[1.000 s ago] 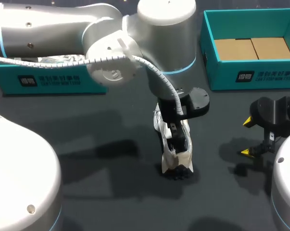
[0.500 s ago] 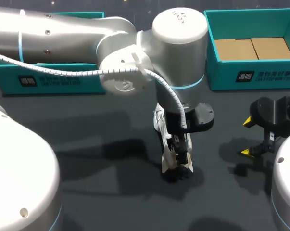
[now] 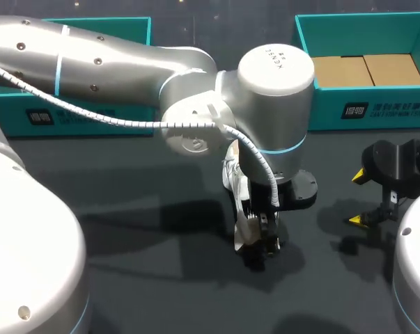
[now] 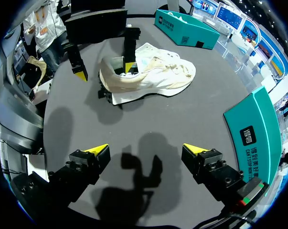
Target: Take the shoe out of the shoebox, open the shoe tongue, remove and reinsert the insole, then place the shoe into the shoebox
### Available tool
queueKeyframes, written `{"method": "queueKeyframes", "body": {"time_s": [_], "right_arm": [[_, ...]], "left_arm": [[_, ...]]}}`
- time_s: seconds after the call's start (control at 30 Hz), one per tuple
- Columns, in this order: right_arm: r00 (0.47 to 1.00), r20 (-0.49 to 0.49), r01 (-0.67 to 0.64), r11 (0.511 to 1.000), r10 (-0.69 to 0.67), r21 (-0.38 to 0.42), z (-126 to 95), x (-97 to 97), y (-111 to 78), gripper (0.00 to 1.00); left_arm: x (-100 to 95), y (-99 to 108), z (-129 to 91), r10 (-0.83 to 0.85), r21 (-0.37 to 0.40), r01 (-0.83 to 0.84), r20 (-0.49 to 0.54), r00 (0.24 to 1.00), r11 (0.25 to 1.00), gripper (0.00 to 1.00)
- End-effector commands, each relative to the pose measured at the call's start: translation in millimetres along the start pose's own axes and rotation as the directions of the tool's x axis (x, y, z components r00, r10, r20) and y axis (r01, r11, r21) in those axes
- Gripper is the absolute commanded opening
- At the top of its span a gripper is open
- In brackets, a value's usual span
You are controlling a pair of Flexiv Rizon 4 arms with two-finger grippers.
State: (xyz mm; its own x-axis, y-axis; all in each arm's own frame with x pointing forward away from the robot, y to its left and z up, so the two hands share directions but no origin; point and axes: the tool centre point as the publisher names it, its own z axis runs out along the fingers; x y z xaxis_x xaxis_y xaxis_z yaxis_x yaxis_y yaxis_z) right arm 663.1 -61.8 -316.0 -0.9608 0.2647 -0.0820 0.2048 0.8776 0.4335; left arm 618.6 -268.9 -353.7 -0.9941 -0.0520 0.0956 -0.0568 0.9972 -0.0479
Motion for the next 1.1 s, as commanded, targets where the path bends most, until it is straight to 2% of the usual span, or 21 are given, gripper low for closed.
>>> {"method": "queueKeyframes", "body": {"time_s": [0.03, 0.27, 0.47, 0.6, 0.73, 1.03, 1.1], "right_arm": [[1.0, 0.003, 0.0, 1.0, 0.0, 0.002, -1, 2.1, 0.0, 1.0], [1.0, 0.003, 0.0, 1.0, 0.0, 0.002, -1, 2.1, 0.0, 1.0], [1.0, 0.003, 0.0, 1.0, 0.0, 0.002, -1, 2.1, 0.0, 1.0], [1.0, 0.003, 0.0, 1.0, 0.0, 0.002, -1, 2.1, 0.0, 1.0], [1.0, 0.003, 0.0, 1.0, 0.0, 0.002, -1, 2.1, 0.0, 1.0], [1.0, 0.003, 0.0, 1.0, 0.0, 0.002, -1, 2.1, 0.0, 1.0], [1.0, 0.003, 0.0, 1.0, 0.0, 0.002, -1, 2.1, 0.0, 1.0]], "left_arm": [[1.0, 1, 9, 0.011, 0.006, -0.011, -0.003, 1.0, 1.0, 0.97], [2.3, 5, 19, 0.042, 0.0, -0.042, -0.004, 0.999, 0.999, 0.87], [3.7, 4, 24, 0.055, -0.005, -0.055, -0.003, 0.998, 0.998, 0.86], [4.8, 3, 29, 0.065, -0.012, -0.065, -0.001, 0.998, 0.998, 0.82], [4.5, 3, 31, 0.074, -0.025, -0.074, 0.0, 0.997, 0.997, 0.69], [5.1, 4, 33, 0.092, -0.05, -0.091, 0.009, 0.996, 0.995, 0.6], [5.5, 5, 34, 0.093, -0.055, -0.093, 0.01, 0.996, 0.994, 0.54]]}}
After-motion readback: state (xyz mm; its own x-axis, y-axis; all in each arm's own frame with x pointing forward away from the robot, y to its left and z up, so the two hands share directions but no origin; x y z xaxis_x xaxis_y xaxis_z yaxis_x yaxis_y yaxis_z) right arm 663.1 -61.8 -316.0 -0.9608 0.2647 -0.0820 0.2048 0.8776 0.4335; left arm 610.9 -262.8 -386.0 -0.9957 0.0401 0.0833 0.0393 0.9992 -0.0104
